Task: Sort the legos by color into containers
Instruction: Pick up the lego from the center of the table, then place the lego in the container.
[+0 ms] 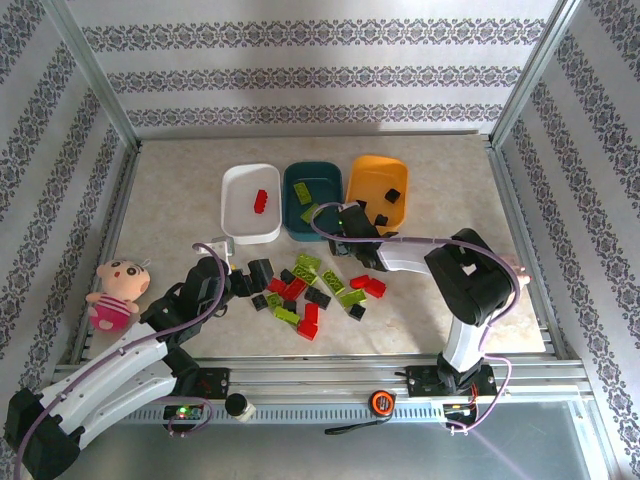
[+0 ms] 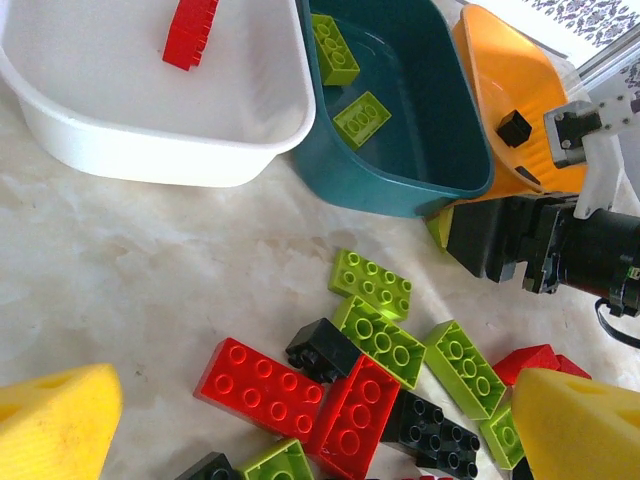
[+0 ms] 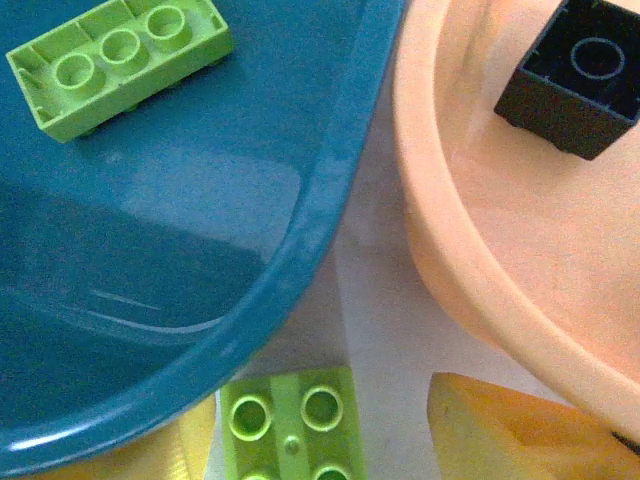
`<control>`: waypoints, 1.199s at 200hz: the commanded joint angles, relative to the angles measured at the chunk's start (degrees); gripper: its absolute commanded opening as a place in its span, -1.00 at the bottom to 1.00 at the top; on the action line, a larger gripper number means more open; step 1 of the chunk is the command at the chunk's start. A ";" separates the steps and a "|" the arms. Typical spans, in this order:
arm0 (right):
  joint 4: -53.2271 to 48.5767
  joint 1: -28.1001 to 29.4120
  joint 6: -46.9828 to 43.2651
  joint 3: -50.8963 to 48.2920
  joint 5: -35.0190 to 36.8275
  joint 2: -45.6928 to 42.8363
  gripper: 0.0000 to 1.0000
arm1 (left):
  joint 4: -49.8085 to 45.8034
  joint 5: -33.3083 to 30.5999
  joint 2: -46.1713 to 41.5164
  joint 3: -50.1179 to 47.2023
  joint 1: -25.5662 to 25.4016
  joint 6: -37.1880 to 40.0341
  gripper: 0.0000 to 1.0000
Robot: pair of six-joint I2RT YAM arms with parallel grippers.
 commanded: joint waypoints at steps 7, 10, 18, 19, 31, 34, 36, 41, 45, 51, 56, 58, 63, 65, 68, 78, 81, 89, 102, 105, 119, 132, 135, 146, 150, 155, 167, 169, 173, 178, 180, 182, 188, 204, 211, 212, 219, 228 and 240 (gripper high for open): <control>1.28 -0.41 -0.97 1.71 0.28 3.04 0.14 | -0.75 -0.35 -0.59 -0.29 0.27 -0.71 0.99; 1.27 -0.38 -0.77 1.71 0.15 3.22 0.13 | -0.79 -0.37 -0.62 -0.23 0.26 -0.69 0.99; 1.09 -0.38 -0.44 1.72 -0.13 3.56 0.12 | -1.15 -0.37 -0.67 -0.27 0.23 -0.71 0.99; 1.08 -0.38 -0.40 1.75 -0.17 3.56 0.11 | -1.17 -0.37 -0.63 -0.24 0.25 -0.70 0.99; -0.02 -0.30 0.12 1.81 -0.40 3.97 0.11 | -1.67 -0.52 -0.72 -0.22 0.28 -0.82 0.99; -0.24 -0.29 0.24 1.78 -0.40 4.03 0.10 | -1.69 -0.48 -0.76 -0.13 0.26 -0.78 0.99; -0.43 -0.31 0.32 1.80 -0.40 4.13 0.09 | -1.72 -0.53 -0.76 -0.12 0.28 -0.82 0.99; -0.65 -0.22 0.42 1.64 -0.45 4.24 0.06 | -1.79 -0.62 -0.83 -0.13 0.28 -0.78 0.99; -0.82 -0.25 0.52 1.46 -0.48 4.25 0.03 | -1.86 -0.68 -0.91 -0.12 0.28 -0.78 0.99; -0.78 -0.25 0.75 1.02 -0.48 4.13 -0.02 | -1.81 -0.82 -1.02 -0.20 0.22 -0.82 0.99; -0.67 -0.24 0.96 0.63 -0.68 3.77 -0.06 | -1.86 -0.90 -1.11 -0.20 0.27 -0.80 0.99; -0.60 -0.14 1.00 0.42 -0.78 3.63 -0.07 | -1.82 -0.90 -1.11 -0.27 0.28 -0.72 0.99; -0.38 -0.12 1.12 -0.07 -0.91 3.12 -0.12 | -1.74 -0.91 -1.20 -0.21 0.23 -0.66 0.99; -0.29 -0.11 1.13 -0.44 -1.05 2.87 -0.14 | -1.73 -0.90 -1.20 -0.16 0.23 -0.64 0.99; -0.20 -0.06 1.28 -0.76 -1.17 2.44 -0.17 | -1.85 -0.97 -1.17 -0.17 0.25 -0.51 0.99; -0.09 0.01 1.65 -2.13 -2.09 0.80 -0.27 | -1.89 -0.99 -1.18 0.00 0.27 -0.34 0.99; -0.08 0.05 1.84 -2.50 -2.42 0.06 -0.29 | -1.90 -0.99 -1.16 0.04 0.28 -0.32 0.99; -0.01 0.18 2.23 -3.90 -3.21 -1.86 -0.35 | -2.05 -1.16 -1.25 0.01 0.28 -0.13 0.99; -0.04 0.38 3.00 -6.33 -4.95 -5.68 -0.41 | -2.08 -1.34 -1.21 -0.05 0.28 0.01 0.99; 0.03 0.41 3.21 -6.88 -5.25 -6.81 -0.42 | -2.11 -1.52 -1.22 -0.03 0.28 0.01 0.99; -0.33 0.58 3.95 -8.92 -7.22 -12.08 -0.48 | -2.17 -1.93 -1.22 -0.39 0.25 -0.03 0.99; -1.32 0.67 4.30 -9.34 -9.42 -16.77 -0.51 | -2.14 -2.44 -1.20 -0.71 0.28 -0.32 0.99; -1.82 0.63 4.46 -9.19 -9.95 -17.71 -0.51 | -2.09 -2.48 -1.20 -0.80 0.36 -0.30 0.99; -3.22 0.80 4.47 -7.78 -11.84 -20.55 -0.53 | -1.82 -2.48 -1.20 -1.05 0.33 -0.34 0.99; -3.51 0.84 4.53 -7.13 -12.44 -21.15 -0.53 | -1.74 -2.51 -1.20 -1.04 0.34 -0.33 0.99; -3.90 0.85 4.50 -6.13 -12.90 -21.50 -0.53 | -1.60 -2.48 -1.19 -1.13 0.35 -0.23 0.99; -4.74 0.92 4.46 -2.16 -14.40 -20.61 -0.54 | -1.13 -2.25 -1.25 -1.28 0.32 -0.01 0.99; -4.87 0.93 4.43 -1.58 -14.47 -20.24 -0.54 | -1.07 -2.18 -1.30 -1.26 0.31 0.01 0.99; -5.08 0.86 4.25 0.10 -14.58 -19.34 -0.54 | -0.89 -2.07 -1.32 -1.26 0.29 -0.02 0.99; -5.47 0.91 4.11 2.04 -14.28 -18.17 -0.54 | -0.78 -1.97 -1.22 -1.37 0.37 -0.06 0.99; -5.60 0.98 4.06 2.64 -14.04 -17.31 -0.54 | -0.83 -1.96 -1.21 -1.35 0.41 -0.07 0.99; -5.70 1.02 3.98 3.69 -13.83 -16.56 -0.53 | -0.84 -1.96 -1.21 -1.28 0.38 -0.07 0.99; -6.17 1.03 3.94 5.99 -13.26 -14.22 -0.53 | -1.13 -1.87 -1.18 -1.19 0.37 -0.18 0.99; -8.15 0.97 3.44 13.40 -11.07 -7.64 -0.52 | -2.28 -1.83 -1.20 -0.74 0.37 -0.18 0.99; -9.91 0.94 2.97 17.03 -9.65 -4.45 -0.52 | -2.93 -1.77 -1.29 -0.52 0.34 -0.31 0.99; -10.05 0.94 2.93 17.54 -9.42 -3.97 -0.52 | -3.08 -1.78 -1.29 -0.49 0.31 -0.33 0.99; -12.17 0.93 2.56 21.12 -7.54 -0.93 -0.52 | -3.78 -1.83 -1.29 -0.24 0.36 -0.32 0.99; -14.74 0.72 2.46 25.20 -5.25 2.96 -0.51 | -4.84 -1.78 -1.25 0.08 0.36 -0.31 0.99; -17.74 0.13 3.07 30.24 -3.82 7.46 -0.51 | -6.09 -1.85 -1.15 0.32 0.36 -0.23 0.99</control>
